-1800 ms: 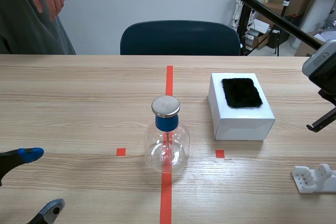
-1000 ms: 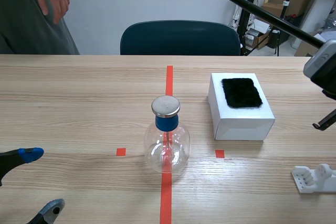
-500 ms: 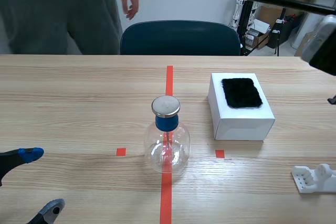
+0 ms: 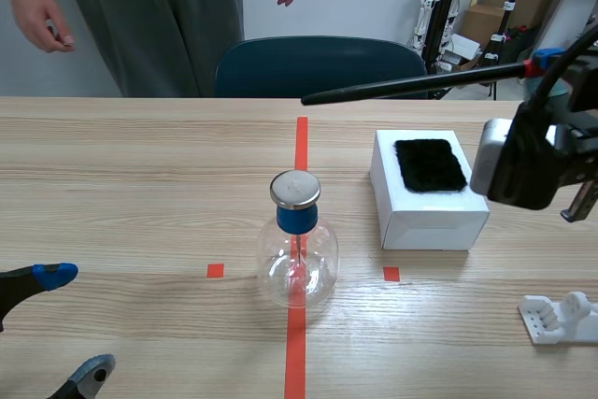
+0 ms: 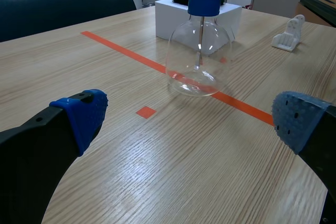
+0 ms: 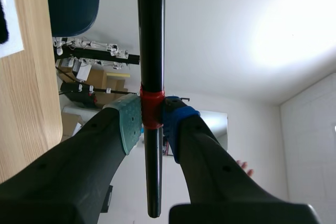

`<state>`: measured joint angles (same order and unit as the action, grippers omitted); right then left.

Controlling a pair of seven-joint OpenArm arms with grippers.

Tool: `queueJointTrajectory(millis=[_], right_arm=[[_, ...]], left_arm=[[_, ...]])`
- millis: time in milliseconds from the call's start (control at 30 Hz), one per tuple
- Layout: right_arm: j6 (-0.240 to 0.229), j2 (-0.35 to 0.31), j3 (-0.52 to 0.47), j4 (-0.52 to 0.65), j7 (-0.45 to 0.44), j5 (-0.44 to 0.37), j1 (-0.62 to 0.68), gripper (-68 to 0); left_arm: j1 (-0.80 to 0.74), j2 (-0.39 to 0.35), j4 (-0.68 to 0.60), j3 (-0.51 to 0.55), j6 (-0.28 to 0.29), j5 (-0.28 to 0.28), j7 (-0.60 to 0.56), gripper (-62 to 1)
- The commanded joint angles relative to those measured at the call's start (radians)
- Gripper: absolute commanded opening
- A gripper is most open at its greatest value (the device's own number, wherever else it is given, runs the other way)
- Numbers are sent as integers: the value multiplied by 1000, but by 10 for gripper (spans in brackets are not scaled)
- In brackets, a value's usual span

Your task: Do the electroscope experiment. hold the rod still at the electroscope

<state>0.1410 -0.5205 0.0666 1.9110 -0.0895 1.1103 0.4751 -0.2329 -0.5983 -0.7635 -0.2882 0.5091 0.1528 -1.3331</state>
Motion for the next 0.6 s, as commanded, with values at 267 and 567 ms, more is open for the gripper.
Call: queueJointTrajectory(millis=[267, 567], right_arm=[[13, 1, 7, 6, 5, 82, -7, -653], [-12, 44, 28, 2, -12, 169, -7, -653]], left_arm=[[3, -3, -16, 0, 2, -10, -14, 14], [3, -3, -16, 0, 2, -10, -14, 14]])
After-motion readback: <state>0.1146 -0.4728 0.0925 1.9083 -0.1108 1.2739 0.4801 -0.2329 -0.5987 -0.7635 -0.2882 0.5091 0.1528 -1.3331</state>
